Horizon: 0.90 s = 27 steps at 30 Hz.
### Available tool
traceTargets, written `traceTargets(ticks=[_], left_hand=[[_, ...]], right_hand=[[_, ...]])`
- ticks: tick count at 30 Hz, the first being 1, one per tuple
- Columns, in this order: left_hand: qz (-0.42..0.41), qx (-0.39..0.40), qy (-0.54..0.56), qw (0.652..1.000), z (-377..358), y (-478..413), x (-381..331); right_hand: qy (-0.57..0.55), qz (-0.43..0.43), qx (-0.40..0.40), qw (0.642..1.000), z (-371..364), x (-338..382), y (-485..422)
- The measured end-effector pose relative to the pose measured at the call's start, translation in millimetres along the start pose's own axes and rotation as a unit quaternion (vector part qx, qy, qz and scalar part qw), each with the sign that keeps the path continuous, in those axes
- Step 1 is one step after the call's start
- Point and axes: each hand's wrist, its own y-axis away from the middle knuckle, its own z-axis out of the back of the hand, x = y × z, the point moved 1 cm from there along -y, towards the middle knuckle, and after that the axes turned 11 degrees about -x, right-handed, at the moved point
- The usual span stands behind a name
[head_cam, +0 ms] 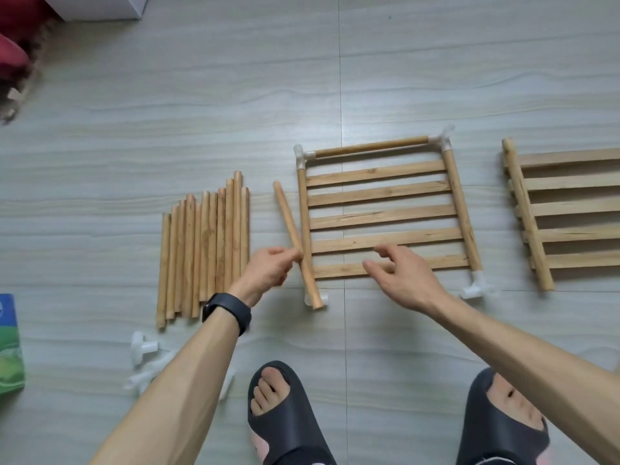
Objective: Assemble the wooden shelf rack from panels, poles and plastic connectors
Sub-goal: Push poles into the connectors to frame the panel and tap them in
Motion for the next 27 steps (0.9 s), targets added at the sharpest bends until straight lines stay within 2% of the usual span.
traceTargets(ticks=[2,4,6,8,10,12,13,16,19,23,27], left_hand=[[-0.039,0.039,0.028,0.998,-16.2,9.3,-13.6],[-0.087,0.102,-0.021,0.991,-40.4,22.1,-21.5],[-0.122,0.173,-0.080,0.974,-63.8,34.0,-20.3],[-0.156,0.178,-0.161,0.958,-75.5,39.0,-10.8],[-0.220,0.065,-0.265,0.937,-67.5,35.5,1.8],[-0.237,-0.053,-0.366,0.898,-44.3,29.2,16.9],[-0.213,-0.074,-0.409,0.884,-33.3,26.2,24.5],[-0.129,-0.027,-0.490,0.861,-20.5,23.3,40.0],[-0.131,-0.020,-0.456,0.880,-30.3,24.7,43.4],[-0.132,-0.011,-0.447,0.885,-36.8,25.3,39.5],[-0.087,0.025,-0.374,0.923,-29.0,20.4,37.1]], right_hand=[[-0.170,-0.077,0.027,0.982,6.2,13.5,-1.6],[-0.291,-0.117,0.065,0.947,11.5,26.6,-4.6],[-0.352,-0.111,0.070,0.927,14.0,32.5,-9.4],[-0.361,-0.095,0.026,0.927,16.4,30.9,-12.1],[-0.228,-0.061,-0.027,0.971,19.3,16.7,-11.8],[-0.011,0.018,-0.011,1.000,19.6,-4.6,-4.7],[0.066,0.053,0.016,0.996,16.9,-15.0,2.6],[0.207,0.132,0.077,0.966,0.9,-38.2,26.6],[0.258,0.175,0.087,0.946,-11.5,-46.2,39.0],[0.228,0.186,0.073,0.953,-20.8,-42.4,40.8],[0.221,0.174,0.075,0.957,-28.5,-35.6,36.1]])
